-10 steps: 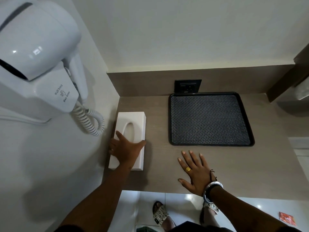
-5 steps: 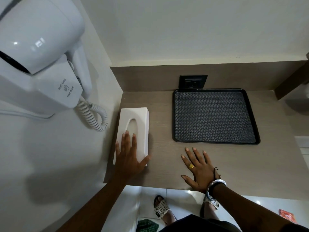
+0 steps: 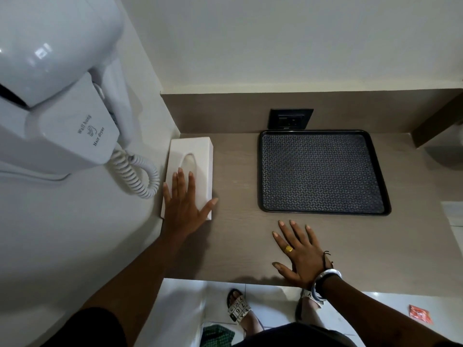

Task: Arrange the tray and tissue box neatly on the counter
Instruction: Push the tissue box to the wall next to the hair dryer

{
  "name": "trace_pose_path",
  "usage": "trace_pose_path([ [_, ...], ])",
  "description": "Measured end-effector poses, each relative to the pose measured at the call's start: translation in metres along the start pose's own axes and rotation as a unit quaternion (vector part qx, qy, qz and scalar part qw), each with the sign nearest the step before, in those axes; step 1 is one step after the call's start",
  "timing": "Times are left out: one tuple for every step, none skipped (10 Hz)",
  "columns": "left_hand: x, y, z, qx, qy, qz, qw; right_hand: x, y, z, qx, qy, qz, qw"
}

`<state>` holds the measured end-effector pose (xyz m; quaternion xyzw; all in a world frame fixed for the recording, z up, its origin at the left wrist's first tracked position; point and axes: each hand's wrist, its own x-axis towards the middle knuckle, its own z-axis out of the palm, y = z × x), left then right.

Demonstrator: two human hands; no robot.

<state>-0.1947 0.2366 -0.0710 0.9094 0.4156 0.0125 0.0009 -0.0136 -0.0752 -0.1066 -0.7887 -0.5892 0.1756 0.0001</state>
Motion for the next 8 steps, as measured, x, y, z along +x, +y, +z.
trace_pose_path([
  [0.020, -0.006, 0.003, 0.015, 0.002, 0.008, 1.000, 0.000, -0.001, -0.002, -0.005, -0.004, 0.002, 1.000],
  [0.037, -0.009, 0.006, 0.014, 0.007, 0.021, 1.000, 0.001, 0.000, -0.003, -0.010, -0.008, 0.004, 1.000],
  [0.052, -0.012, 0.004, 0.007, 0.018, 0.036, 0.999, 0.002, 0.002, 0.001, -0.010, -0.007, 0.003, 1.000],
  [0.058, -0.014, 0.003, 0.006, 0.024, 0.045, 0.999, 0.002, 0.003, 0.004, -0.011, 0.000, 0.003, 1.000],
  [0.057, -0.014, 0.001, 0.011, 0.012, 0.048, 0.999, 0.002, 0.004, 0.004, -0.013, 0.001, 0.003, 1.000],
  [0.057, -0.011, -0.002, 0.015, 0.000, 0.046, 0.999, 0.000, 0.000, 0.005, -0.009, 0.008, 0.000, 1.000],
  [0.052, -0.009, -0.010, 0.025, -0.014, 0.042, 0.999, 0.000, 0.002, 0.002, 0.005, 0.012, -0.001, 1.000],
  [0.054, 0.012, -0.032, -0.036, 0.023, 0.046, 0.998, -0.004, -0.002, 0.002, 0.020, 0.005, 0.005, 1.000],
])
